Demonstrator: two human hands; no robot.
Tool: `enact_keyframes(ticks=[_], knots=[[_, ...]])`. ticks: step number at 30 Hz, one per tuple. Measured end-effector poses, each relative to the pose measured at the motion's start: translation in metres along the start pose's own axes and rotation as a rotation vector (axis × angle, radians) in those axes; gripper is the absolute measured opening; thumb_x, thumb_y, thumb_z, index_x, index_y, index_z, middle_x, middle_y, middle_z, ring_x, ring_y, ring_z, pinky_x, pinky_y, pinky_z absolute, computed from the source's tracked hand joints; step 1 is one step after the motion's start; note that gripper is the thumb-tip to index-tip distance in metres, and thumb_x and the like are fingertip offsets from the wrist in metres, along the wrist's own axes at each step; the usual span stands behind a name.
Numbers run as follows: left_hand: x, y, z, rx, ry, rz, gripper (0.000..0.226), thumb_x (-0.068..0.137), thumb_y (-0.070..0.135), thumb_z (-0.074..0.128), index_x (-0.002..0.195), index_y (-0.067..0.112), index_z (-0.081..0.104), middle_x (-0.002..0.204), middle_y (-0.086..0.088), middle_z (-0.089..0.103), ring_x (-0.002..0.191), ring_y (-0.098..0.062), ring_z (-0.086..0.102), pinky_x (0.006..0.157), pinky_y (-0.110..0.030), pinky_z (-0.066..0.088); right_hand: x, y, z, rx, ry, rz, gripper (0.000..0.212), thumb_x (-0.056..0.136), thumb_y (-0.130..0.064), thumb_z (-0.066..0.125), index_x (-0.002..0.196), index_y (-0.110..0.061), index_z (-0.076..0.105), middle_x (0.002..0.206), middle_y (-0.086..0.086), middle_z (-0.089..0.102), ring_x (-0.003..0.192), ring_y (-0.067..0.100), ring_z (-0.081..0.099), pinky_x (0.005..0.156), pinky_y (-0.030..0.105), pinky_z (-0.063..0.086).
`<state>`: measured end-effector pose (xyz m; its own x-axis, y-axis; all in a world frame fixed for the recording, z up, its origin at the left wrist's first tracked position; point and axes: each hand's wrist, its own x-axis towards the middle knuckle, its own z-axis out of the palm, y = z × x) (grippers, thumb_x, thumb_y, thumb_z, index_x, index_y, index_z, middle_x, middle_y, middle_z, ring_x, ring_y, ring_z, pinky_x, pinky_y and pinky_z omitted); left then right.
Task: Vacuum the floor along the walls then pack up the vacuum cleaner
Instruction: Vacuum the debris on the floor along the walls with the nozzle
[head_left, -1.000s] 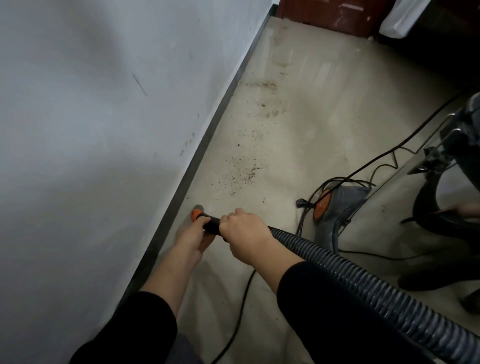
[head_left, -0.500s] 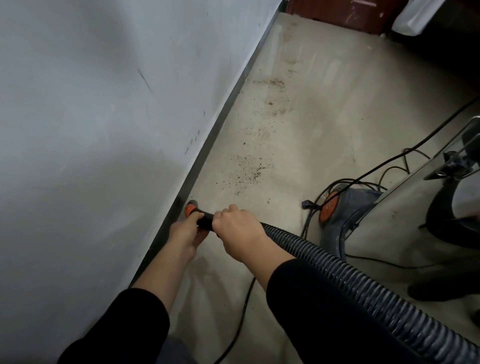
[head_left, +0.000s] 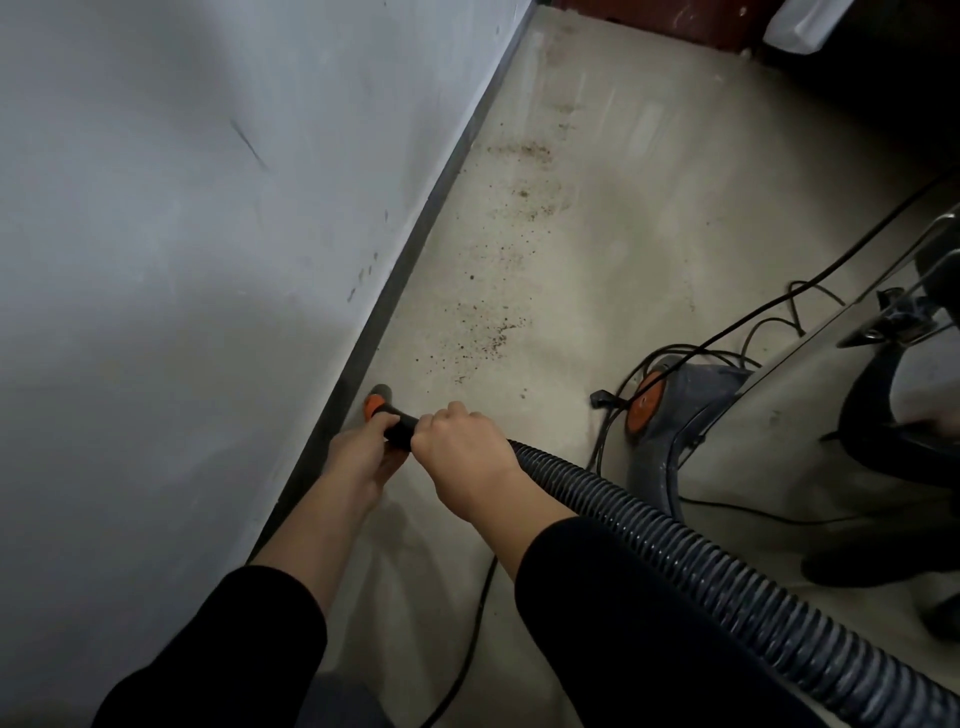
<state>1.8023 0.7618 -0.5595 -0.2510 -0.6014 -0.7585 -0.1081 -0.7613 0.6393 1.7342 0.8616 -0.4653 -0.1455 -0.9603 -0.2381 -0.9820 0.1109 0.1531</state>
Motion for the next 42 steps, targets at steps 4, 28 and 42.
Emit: enact_keyframes(ticks=[4, 28, 42], knots=[[-0.005, -0.002, 0.015, -0.029, -0.023, 0.004, 0.036, 0.093, 0.01, 0.06, 0.126, -0.005, 0.056, 0.113, -0.026, 0.064, 0.097, -0.031, 0.066, 0.077, -0.032, 0.055, -0.007, 0.009, 0.0, 0.009, -0.007, 0.025, 0.035, 0.092, 0.0, 0.052, 0.127, -0.002, 0.049, 0.12, 0.014, 0.056, 0.114, 0.03, 0.049, 0.084, 0.034, 0.045], [-0.022, -0.034, 0.109, 0.025, -0.206, -0.052, 0.041, 0.093, 0.005, 0.057, 0.131, -0.008, 0.05, 0.115, -0.029, 0.062, 0.077, -0.024, 0.064, 0.055, -0.026, 0.054, -0.056, 0.072, 0.02, -0.003, -0.086, 0.221, 0.031, 0.092, 0.0, 0.051, 0.123, 0.0, 0.05, 0.117, 0.015, 0.056, 0.11, 0.029, 0.05, 0.077, 0.032, 0.039], [-0.035, -0.056, 0.135, 0.051, -0.273, -0.103, 0.039, 0.092, 0.004, 0.057, 0.128, -0.01, 0.051, 0.113, -0.031, 0.062, 0.073, -0.026, 0.065, 0.049, -0.023, 0.057, -0.085, 0.082, 0.024, -0.024, -0.131, 0.298, 0.031, 0.092, 0.002, 0.048, 0.123, 0.001, 0.05, 0.116, 0.016, 0.057, 0.109, 0.032, 0.051, 0.083, 0.036, 0.044]])
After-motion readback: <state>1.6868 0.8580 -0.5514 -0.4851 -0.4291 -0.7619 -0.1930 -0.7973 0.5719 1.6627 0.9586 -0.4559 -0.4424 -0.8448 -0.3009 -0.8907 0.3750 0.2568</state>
